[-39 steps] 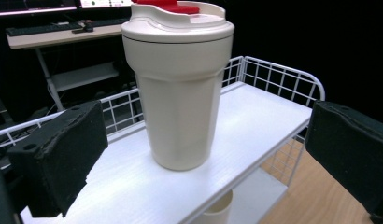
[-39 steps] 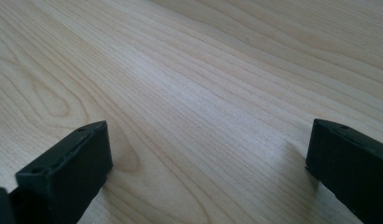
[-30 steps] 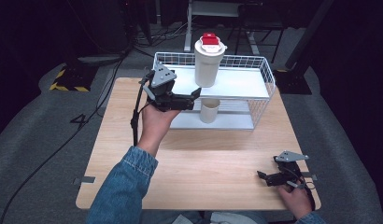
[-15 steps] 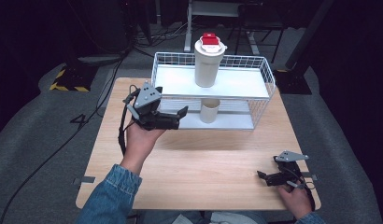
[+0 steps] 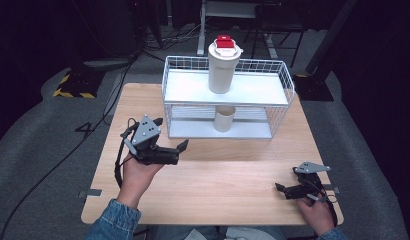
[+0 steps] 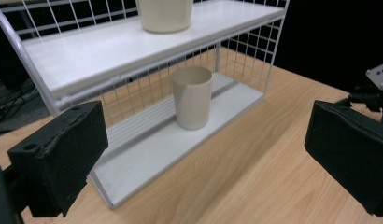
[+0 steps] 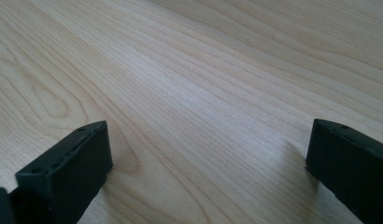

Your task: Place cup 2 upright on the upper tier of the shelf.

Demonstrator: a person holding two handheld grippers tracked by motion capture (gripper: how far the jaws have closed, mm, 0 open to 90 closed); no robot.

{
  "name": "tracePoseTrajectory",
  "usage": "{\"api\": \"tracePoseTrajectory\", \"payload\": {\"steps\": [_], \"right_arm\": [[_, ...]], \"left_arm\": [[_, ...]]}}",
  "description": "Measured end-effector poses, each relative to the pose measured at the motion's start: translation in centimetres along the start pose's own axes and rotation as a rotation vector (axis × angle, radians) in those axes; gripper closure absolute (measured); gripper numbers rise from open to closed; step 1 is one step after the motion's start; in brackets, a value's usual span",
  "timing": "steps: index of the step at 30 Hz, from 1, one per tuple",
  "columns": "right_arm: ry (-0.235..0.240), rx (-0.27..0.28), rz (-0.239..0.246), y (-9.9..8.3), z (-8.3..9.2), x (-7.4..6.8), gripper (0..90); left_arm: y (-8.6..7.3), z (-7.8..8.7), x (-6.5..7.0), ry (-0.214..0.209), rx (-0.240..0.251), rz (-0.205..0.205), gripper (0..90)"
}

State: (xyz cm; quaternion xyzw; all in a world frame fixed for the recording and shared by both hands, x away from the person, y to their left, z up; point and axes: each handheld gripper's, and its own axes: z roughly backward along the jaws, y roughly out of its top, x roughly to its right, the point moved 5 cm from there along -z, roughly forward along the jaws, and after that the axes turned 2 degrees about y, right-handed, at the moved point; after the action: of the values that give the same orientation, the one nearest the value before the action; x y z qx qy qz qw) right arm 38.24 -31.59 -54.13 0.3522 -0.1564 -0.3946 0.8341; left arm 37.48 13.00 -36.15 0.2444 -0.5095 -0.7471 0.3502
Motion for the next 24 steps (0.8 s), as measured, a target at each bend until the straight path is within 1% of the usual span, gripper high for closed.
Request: {"api": "tracePoseTrajectory", "payload": {"steps": [4, 5, 7, 10, 14, 17, 24], "right_arm": [[0.000, 0.000, 0.000, 0.0, 0.0, 0.0, 0.4], [0.000, 0.000, 0.000, 0.0, 0.0, 0.0, 0.4], [0.000, 0.000, 0.000, 0.0, 0.0, 0.0, 0.4], [0.000, 0.000, 0.000, 0.0, 0.0, 0.0, 0.4], [0.000, 0.000, 0.000, 0.0, 0.0, 0.0, 0.4], [0.000, 0.000, 0.000, 0.0, 0.0, 0.0, 0.4], [0.000, 0.000, 0.000, 0.0, 0.0, 0.0, 0.4]], "left_arm": [[-2.1, 0.0, 0.0, -0.002, -0.021, 0.019, 0.0], [-2.6, -0.1, 0.0, 0.002, -0.026, 0.018, 0.0], [-3.7, -0.1, -0.1, 0.016, -0.038, 0.011, 0.0], [-5.6, -0.3, -0.2, 0.053, -0.076, -0.002, 0.0], [-8.0, -0.5, -0.5, 0.068, -0.109, 0.018, 0.0], [-9.5, -0.6, -0.6, 0.065, -0.128, 0.047, 0.0], [-12.5, -1.0, -0.8, 0.066, -0.196, 0.055, 0.0]]}}
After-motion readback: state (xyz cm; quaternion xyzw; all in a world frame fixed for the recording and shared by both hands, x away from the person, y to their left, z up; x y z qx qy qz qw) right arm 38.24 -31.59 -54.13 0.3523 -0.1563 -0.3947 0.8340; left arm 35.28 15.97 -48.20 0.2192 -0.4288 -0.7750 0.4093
